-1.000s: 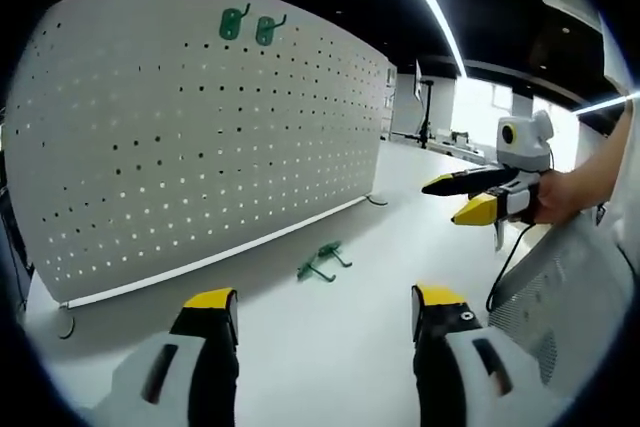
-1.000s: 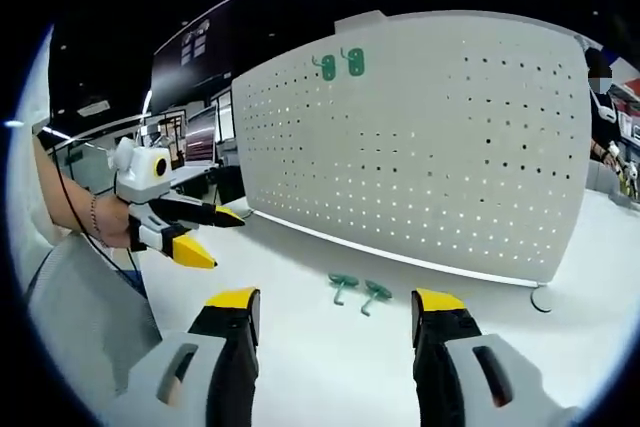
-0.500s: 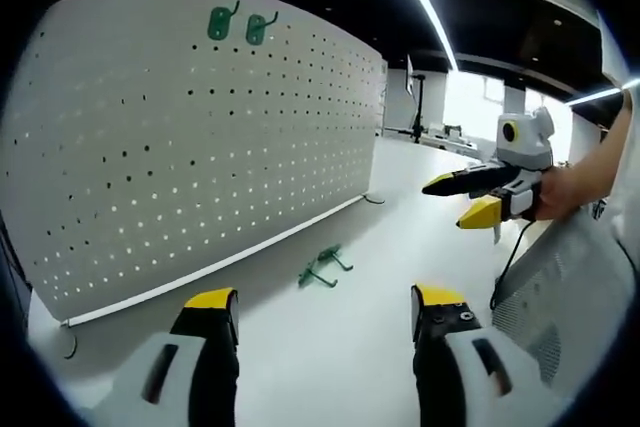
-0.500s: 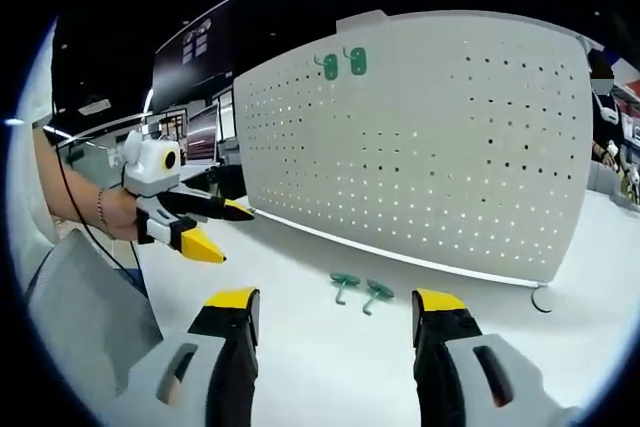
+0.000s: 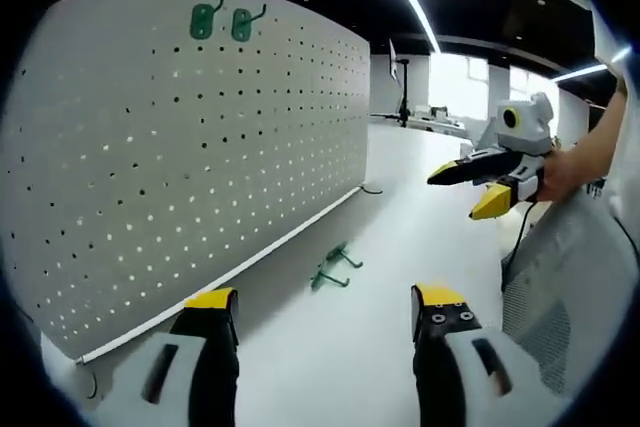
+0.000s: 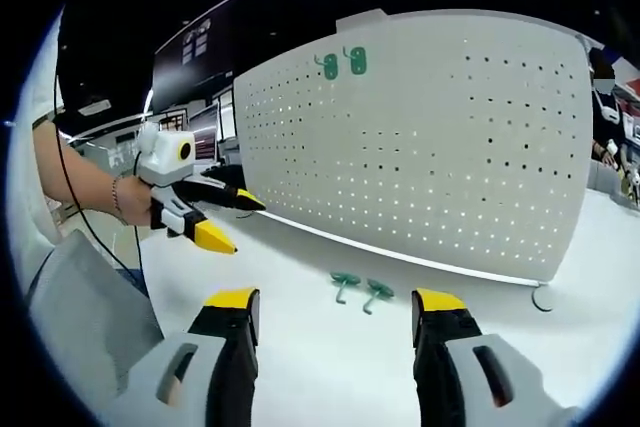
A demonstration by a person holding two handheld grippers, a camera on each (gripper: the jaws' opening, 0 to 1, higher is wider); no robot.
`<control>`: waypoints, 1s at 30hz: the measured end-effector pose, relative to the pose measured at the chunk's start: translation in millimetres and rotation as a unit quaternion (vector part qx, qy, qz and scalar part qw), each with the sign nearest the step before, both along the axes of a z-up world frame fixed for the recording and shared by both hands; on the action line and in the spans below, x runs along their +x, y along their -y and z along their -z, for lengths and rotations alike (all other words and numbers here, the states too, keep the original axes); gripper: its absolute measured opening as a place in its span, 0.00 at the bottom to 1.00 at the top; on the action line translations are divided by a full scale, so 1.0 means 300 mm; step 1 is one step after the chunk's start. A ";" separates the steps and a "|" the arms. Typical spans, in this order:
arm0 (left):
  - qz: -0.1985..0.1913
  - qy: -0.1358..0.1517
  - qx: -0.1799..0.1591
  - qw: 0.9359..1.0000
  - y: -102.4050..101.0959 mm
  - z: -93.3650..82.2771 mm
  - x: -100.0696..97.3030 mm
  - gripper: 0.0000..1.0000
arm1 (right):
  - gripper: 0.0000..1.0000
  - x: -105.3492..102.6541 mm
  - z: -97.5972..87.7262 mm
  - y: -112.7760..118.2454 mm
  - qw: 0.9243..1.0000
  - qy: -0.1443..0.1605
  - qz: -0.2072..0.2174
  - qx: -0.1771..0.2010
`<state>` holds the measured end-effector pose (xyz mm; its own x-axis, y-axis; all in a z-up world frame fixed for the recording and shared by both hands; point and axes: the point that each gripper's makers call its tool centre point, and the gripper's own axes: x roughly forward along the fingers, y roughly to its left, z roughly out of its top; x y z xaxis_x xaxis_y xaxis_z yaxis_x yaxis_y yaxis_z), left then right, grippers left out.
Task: Insert the hook assembly into the mounting plate slot until the hook locks in place.
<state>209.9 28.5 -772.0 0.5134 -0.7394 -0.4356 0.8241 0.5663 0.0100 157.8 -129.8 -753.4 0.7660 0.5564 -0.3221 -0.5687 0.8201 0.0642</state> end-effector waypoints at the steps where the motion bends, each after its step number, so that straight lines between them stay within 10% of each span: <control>1: 0.006 -0.002 0.009 1.000 -0.002 0.008 0.004 0.72 | 0.60 0.000 -0.001 0.000 1.000 0.000 0.001 0.000; 30: 0.097 -0.011 0.082 0.992 0.042 0.057 0.069 0.73 | 0.61 -0.001 0.011 0.004 1.000 -0.004 0.001 -0.006</control>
<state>230.7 15.9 -789.0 0.3575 -0.7417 -0.5675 0.9185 0.3892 0.0700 157.4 -131.0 -756.8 0.7641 0.5513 -0.3350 -0.5668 0.8217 0.0595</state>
